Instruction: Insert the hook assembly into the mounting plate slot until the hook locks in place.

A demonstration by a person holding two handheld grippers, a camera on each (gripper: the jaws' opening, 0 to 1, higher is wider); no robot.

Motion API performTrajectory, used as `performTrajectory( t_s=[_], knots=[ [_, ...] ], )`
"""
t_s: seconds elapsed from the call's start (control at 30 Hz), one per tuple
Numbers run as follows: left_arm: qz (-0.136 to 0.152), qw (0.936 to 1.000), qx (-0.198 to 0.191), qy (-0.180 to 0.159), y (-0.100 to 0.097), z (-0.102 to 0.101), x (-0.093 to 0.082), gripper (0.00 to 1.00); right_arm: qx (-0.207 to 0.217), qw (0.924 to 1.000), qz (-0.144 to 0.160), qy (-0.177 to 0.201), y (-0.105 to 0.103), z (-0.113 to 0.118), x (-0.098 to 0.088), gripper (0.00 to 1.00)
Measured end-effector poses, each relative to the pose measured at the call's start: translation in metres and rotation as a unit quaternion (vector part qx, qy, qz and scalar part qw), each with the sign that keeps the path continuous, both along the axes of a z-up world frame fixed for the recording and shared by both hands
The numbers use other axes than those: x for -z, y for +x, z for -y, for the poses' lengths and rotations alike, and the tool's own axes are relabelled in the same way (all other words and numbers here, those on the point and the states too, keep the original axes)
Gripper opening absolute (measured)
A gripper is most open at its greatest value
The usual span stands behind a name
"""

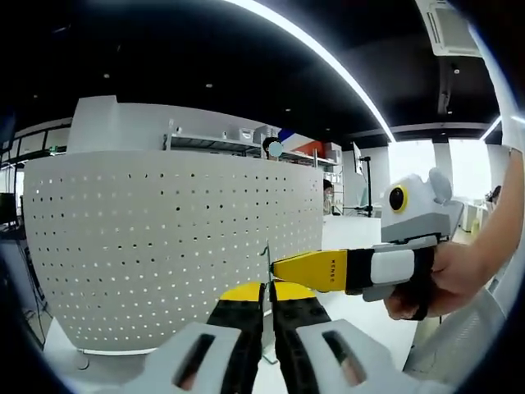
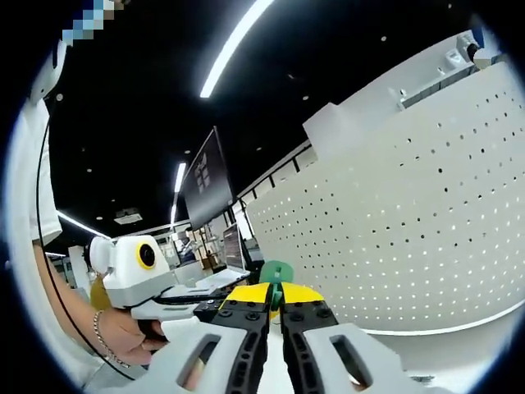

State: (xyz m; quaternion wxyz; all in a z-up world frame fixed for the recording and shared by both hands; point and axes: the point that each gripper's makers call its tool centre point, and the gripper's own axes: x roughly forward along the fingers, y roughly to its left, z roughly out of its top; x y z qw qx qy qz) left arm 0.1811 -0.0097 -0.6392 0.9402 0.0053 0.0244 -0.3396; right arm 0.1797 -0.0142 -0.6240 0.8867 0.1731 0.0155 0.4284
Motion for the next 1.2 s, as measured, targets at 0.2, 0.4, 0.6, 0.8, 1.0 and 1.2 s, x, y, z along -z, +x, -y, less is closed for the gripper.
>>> performTrajectory(
  t_s=[0.2,0.4,0.6,0.8,1.0,1.2],
  knots=[
    [-0.005,1.0,0.003,-0.002,-0.001,0.002,0.002,0.03,0.003,1.0,-0.008,0.003,-0.001,0.002,0.002,0.01],
    [-0.004,1.0,0.007,-0.003,0.0,0.003,0.001,0.03,0.005,0.9999,-0.01,0.004,0.0,0.003,0.001,0.01],
    [0.001,1.0,0.008,-0.001,0.001,0.003,0.0,0.04,0.003,0.9999,-0.012,0.007,0.001,0.002,0.0,0.0],
    [0.001,0.9999,0.012,0.001,0.002,0.003,0.001,0.06,0.0,0.9998,-0.015,0.009,0.001,0.002,-0.001,0.0],
    [-0.023,0.9996,0.017,-0.003,0.002,0.004,0.01,0.37,0.007,0.9999,-0.012,0.008,0.003,0.006,-0.004,0.0],
    [-0.024,0.9997,-0.002,-0.001,0.008,-0.002,0.011,0.69,0.01,0.9999,-0.012,0.007,0.005,0.008,-0.004,0.0]
  ],
)
